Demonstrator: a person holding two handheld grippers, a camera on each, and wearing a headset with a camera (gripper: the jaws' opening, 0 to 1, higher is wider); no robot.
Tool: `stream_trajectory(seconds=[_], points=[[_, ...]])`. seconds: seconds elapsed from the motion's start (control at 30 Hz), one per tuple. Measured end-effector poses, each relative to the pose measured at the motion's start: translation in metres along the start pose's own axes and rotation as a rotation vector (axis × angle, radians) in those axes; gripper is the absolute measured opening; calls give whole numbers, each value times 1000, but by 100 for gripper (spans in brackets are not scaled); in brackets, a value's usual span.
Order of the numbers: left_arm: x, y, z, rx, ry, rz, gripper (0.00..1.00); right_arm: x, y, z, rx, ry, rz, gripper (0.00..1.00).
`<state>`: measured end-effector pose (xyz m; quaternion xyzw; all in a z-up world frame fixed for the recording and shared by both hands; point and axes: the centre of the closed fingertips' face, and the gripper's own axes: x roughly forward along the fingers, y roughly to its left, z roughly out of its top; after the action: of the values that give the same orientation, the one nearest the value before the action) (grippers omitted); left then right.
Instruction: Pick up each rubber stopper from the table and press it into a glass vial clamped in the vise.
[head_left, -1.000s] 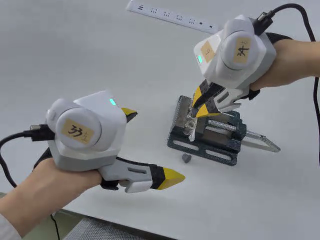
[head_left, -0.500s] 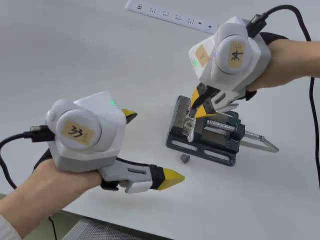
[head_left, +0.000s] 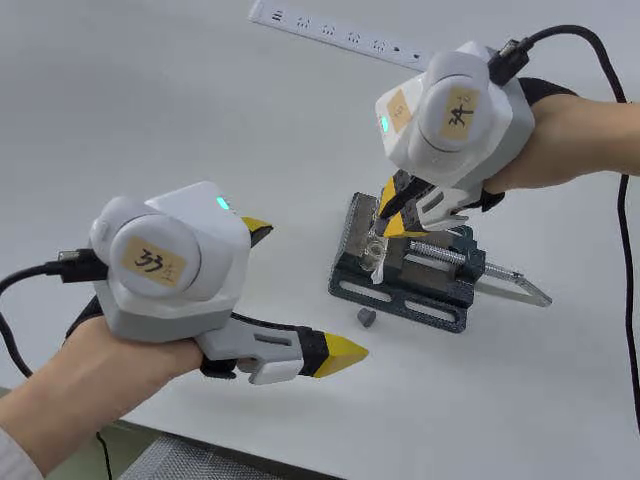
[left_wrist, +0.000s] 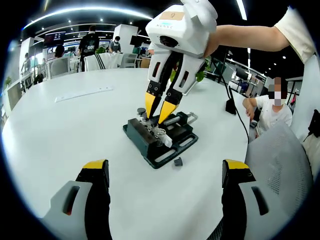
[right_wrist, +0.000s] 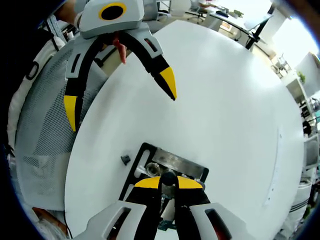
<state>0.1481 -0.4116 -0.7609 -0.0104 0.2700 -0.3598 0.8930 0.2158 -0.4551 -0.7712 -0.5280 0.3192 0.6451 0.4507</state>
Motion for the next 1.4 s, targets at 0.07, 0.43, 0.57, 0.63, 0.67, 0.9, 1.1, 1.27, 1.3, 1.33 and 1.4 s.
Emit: stream_trajectory(seconds=[0.07,0.43,0.57,0.63,0.67,0.9,1.1,1.27,1.3,1.33,1.4], points=[[0,0,0,-1,-2,0,93,-1,1,0,-13,-8,-5,5],[1,-2,-1,-7,1,-2,92,-1,0,0,-54,-19,-15,6],[1,-3,-1,-8,1,-5,92,-1,-1,0,-79,-12,-32,7],[1,-2,-2,-7,2,-5,92,-1,-1,0,-78,-11,-33,7],[1,-1,-2,-9,1,-6,92,-1,-1,0,-79,-13,-33,8],[1,0,-2,-9,-1,-5,92,-5,-2,1,-62,-21,-37,16],[1,3,0,1,-4,-3,93,-16,-6,5,16,-81,-13,7],[1,5,3,17,-2,-4,93,-15,-7,2,59,-78,14,0],[1,5,3,17,-3,-4,93,-14,-7,1,62,-74,17,0],[1,6,4,18,-3,-3,93,-14,-5,1,67,-72,27,1],[1,7,4,16,-3,-3,93,-12,-3,1,73,-72,35,0]])
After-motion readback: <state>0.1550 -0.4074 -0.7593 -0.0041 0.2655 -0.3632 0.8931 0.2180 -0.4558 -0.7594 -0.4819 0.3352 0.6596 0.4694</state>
